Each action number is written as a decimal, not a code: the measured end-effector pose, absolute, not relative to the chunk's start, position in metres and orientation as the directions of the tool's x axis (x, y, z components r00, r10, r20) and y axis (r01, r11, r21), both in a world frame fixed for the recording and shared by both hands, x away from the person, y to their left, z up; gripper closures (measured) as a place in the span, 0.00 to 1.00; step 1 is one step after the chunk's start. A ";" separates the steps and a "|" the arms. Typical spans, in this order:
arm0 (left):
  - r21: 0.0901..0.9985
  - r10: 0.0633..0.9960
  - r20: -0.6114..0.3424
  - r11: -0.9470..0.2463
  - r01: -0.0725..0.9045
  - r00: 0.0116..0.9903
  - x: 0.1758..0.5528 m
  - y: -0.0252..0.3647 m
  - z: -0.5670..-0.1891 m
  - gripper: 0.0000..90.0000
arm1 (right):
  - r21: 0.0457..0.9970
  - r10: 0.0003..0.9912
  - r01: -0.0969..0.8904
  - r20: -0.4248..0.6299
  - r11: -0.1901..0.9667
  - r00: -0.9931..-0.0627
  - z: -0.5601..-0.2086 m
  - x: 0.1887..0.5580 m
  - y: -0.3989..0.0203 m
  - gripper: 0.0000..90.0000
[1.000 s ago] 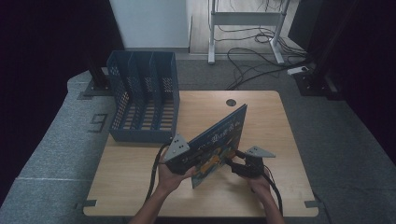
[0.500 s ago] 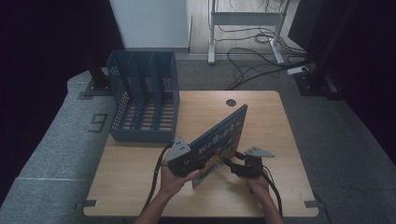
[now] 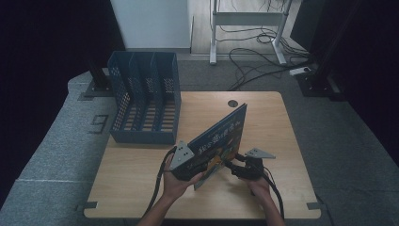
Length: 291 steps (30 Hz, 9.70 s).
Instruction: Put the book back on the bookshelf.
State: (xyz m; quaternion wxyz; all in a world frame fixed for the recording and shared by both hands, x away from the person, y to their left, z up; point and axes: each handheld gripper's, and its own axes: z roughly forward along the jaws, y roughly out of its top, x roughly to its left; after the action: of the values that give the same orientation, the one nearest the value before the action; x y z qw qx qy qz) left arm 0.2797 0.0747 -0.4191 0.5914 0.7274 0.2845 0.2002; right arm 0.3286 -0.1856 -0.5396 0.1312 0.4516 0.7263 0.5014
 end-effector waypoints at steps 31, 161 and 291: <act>0.985 0.644 -0.052 -0.093 0.146 0.763 0.281 0.074 -0.418 0.92 | 0.847 0.781 0.523 0.265 0.091 -0.566 -0.539 0.329 -0.186 0.43; 0.996 0.864 -0.089 0.081 0.038 0.496 0.304 0.210 -0.291 0.92 | 0.763 0.930 0.605 0.014 0.228 -0.368 -0.554 0.336 -0.203 0.39; 0.999 0.983 -0.050 0.046 0.030 0.176 0.443 0.187 -0.318 0.92 | 0.764 0.930 0.602 0.011 0.230 -0.368 -0.554 0.335 -0.203 0.39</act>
State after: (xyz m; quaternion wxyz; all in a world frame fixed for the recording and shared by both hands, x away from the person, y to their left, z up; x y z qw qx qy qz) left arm 0.4435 0.1871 -0.3180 0.5479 0.5364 0.4719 0.4351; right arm 0.3351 -0.2033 -0.5541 0.2328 0.5114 0.7488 0.3514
